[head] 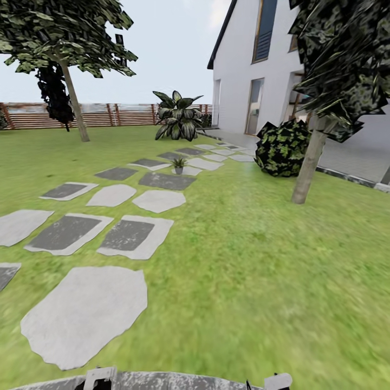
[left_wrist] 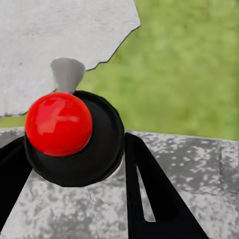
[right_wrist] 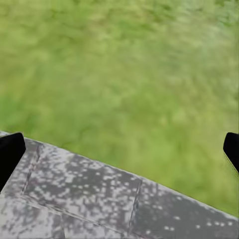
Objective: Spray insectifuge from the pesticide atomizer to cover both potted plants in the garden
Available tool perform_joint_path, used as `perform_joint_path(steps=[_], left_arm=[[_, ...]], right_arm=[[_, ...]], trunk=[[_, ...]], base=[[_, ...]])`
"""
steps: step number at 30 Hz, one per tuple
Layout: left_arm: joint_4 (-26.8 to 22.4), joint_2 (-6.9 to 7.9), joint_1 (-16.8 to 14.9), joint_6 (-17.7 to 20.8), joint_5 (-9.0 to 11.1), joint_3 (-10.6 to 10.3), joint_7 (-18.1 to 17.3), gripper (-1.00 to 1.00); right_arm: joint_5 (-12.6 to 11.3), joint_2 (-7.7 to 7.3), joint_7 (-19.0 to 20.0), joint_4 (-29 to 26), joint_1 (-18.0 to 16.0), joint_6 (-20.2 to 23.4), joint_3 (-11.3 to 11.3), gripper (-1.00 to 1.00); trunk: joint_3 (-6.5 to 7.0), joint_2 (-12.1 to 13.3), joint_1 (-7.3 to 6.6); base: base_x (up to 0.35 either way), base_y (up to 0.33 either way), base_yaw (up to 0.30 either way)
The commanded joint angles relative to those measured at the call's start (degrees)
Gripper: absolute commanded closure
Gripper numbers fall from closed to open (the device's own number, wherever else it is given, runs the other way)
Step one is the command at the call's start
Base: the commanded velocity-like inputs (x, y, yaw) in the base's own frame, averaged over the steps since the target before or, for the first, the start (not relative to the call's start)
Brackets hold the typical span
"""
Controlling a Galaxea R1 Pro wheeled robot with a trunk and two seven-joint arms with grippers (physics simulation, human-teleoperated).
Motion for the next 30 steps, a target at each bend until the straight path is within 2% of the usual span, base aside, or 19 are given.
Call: perform_joint_path(steps=[1, 30], left_arm=[[0.05, 0.01, -0.04, -0.15, 0.56, -0.13, -0.29, 1.0], [0.08, 0.01, -0.04, -0.15, 0.73, -0.13, -0.29, 1.0]], right_arm=[[0.32, 0.01, -0.6, 0.06, -0.04, -0.04, 0.42, -1.0], [0.32, 0.01, -0.6, 0.06, -0.04, -0.04, 0.49, -1.0]], trunk=[[-0.05, -0.02, 0.03], [-0.05, -0.02, 0.03]], base=[[0.341, 0.0, 0.0], [0.341, 0.0, 0.0]])
